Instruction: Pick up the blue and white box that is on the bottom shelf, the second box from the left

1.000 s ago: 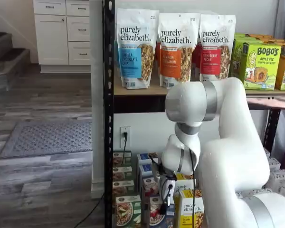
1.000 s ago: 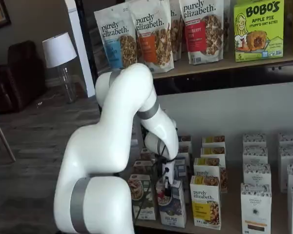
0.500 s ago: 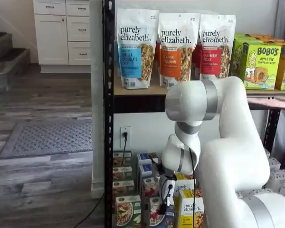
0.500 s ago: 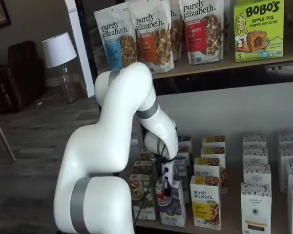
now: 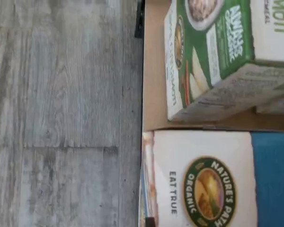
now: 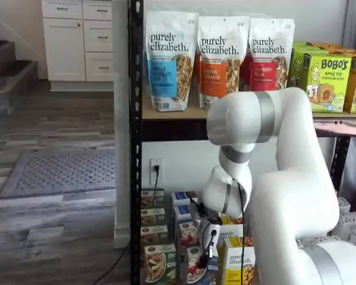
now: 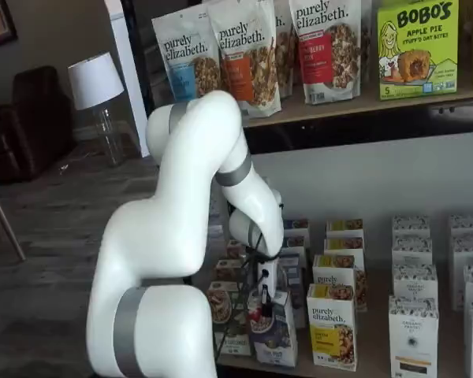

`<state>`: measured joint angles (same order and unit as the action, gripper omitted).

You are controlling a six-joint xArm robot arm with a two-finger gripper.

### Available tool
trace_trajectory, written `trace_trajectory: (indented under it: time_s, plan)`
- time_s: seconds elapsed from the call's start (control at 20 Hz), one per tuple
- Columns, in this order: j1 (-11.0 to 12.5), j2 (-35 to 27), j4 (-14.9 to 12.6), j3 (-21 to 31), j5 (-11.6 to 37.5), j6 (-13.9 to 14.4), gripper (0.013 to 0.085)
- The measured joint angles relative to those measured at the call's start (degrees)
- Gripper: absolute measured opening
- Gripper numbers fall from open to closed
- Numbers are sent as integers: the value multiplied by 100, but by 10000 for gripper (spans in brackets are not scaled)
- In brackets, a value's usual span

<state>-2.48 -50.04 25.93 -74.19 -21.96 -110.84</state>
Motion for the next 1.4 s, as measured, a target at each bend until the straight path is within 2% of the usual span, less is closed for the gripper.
trace_trajectory:
  time_s: [0.35, 0.55, 0.75, 0.95, 1.15, 1.4]
  plan:
    - [-63, 523, 181, 615, 24, -116, 490]
    - [-109, 915, -75, 1033, -44, 159, 490]
    - [-200, 1355, -48, 1490, -68, 223, 490]
    - [-268, 1799, -362, 1909, -130, 583, 490]
    - [-323, 2292, -812, 2354, -189, 1056, 490]
    - [-393, 2948, -1002, 2868, -350, 1318, 490]
